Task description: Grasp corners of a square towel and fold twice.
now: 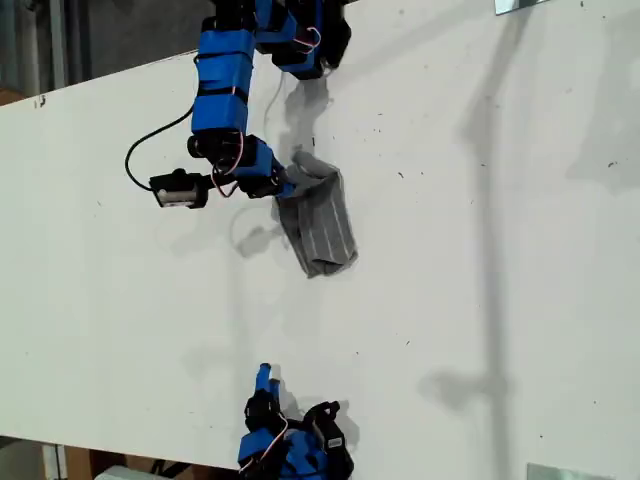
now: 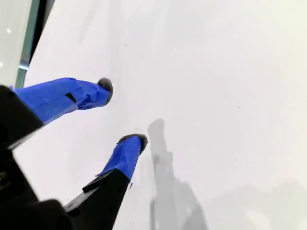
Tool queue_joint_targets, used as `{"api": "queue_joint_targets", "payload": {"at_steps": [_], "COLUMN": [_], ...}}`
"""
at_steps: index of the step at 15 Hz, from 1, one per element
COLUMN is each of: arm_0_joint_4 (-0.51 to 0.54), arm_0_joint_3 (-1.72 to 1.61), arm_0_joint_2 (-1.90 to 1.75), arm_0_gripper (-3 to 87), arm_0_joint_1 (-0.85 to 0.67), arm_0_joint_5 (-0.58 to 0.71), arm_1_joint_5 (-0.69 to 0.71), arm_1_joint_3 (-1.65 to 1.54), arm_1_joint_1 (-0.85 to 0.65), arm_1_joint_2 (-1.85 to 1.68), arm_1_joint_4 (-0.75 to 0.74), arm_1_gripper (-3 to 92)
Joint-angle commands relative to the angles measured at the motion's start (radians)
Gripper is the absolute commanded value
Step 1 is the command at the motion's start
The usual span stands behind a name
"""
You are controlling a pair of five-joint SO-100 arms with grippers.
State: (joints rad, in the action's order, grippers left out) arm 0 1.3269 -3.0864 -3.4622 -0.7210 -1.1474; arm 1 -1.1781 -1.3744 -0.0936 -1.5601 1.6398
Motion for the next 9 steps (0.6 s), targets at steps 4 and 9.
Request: {"api": "queue_joint_targets", "payload": {"at_steps": [4,9], "arm_0_joint_4": [-0.009,-0.009], "arm_0_joint_3": [0.003,0.003], "arm_0_joint_2": [-0.006,-0.006], "arm_0_gripper": [18.8,18.5], "arm_0_joint_1": [-0.005,-0.005], "arm_0_joint_5": [0.0,0.0], "arm_1_joint_5": [0.17,0.288], "arm_1_joint_3": [0.121,0.126], "arm_1_joint_1": [0.067,0.138], "arm_1_joint_2": [0.06,0.04], "arm_1_joint_4": [-0.158,-0.314], "arm_1_gripper": [-0.1,-0.1]}}
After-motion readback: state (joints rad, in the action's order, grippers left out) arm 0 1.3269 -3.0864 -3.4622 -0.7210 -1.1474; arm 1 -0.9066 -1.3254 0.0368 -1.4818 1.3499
